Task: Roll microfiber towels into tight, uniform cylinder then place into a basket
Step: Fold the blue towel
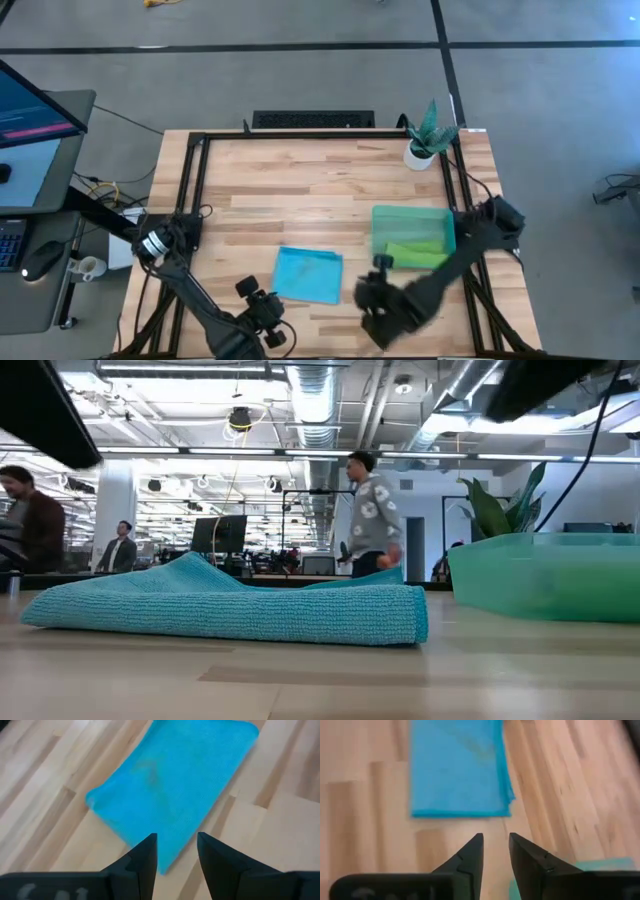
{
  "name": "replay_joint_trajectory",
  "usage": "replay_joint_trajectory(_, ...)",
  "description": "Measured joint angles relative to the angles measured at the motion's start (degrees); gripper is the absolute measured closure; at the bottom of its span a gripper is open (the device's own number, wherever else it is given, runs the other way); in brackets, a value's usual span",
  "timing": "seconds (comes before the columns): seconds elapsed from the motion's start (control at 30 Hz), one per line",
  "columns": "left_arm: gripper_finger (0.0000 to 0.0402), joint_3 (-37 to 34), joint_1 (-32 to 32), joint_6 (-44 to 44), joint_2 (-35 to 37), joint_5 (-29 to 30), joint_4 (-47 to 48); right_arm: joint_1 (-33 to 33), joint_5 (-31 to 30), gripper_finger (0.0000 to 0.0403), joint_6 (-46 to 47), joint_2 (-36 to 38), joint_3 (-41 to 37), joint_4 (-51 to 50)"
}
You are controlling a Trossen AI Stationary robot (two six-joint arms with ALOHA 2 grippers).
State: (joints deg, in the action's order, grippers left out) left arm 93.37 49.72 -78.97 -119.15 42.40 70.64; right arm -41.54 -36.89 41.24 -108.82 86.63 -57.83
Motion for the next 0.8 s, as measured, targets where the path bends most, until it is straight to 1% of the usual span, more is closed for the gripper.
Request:
replay_joint_trajectory(0.1, 0.0269, -3.2, -1.1, 1.6, 0.0, 0.6, -4.7, -5.6, -5.7, 0.0290, 0.7, -1.3, 0.0, 1.2)
replay_joint_trajectory(0.2, 0.0269, -4.9, -2.7, 4.9, 0.0, 0.3, -7.3, -9.3, -10.6, 0.0290, 0.3, -3.8, -0.2, 3.9)
replay_joint_trajectory(0.27, 0.0269, -6.0, -3.7, 7.7, 0.0, -1.2, -10.4, -10.0, -13.2, 0.0290, -3.1, -5.6, 0.1, 8.5)
replay_joint_trajectory(0.33, 0.0269, -6.6, -4.7, 11.0, -0.1, -2.2, -12.2, -10.3, -14.4, 0.0290, -7.3, -7.0, -0.1, 9.6)
replay_joint_trajectory(0.43, 0.0269, -7.5, -5.5, 16.5, 0.0, -4.8, -16.7, -8.4, -13.3, 0.0289, -10.0, -9.3, 0.2, 14.8)
replay_joint_trajectory(0.5, 0.0269, -7.8, -5.7, 20.0, 0.0, -6.3, -16.7, -7.0, -12.4, 0.0289, -10.3, -9.9, -0.3, 14.4)
replay_joint_trajectory(0.53, 0.0269, -8.0, -5.7, 21.2, 0.0, -6.6, -17.3, -6.1, -11.2, 0.0289, -10.9, -10.3, -0.2, 16.1)
replay_joint_trajectory(0.57, 0.0269, -8.1, -5.7, 21.9, 0.0, -6.7, -17.3, -5.0, -9.3, 0.0289, -11.5, -11.0, 0.2, 18.5)
replay_joint_trajectory(0.67, 0.0269, -8.2, -5.7, 21.6, 0.0, -5.1, -15.1, -2.8, -4.8, 0.0289, -14.3, -11.9, -0.3, 19.6)
replay_joint_trajectory(0.73, 0.0269, -8.2, -5.8, 20.3, 0.0, -3.8, -13.9, -0.9, -1.5, 0.0289, -15.7, -12.3, 0.1, 23.8)
replay_joint_trajectory(0.8, 0.0269, -8.2, -6.2, 20.0, 0.0, -3.0, -13.0, 0.6, -0.5, 0.0291, -16.3, -12.3, 0.0, 25.2)
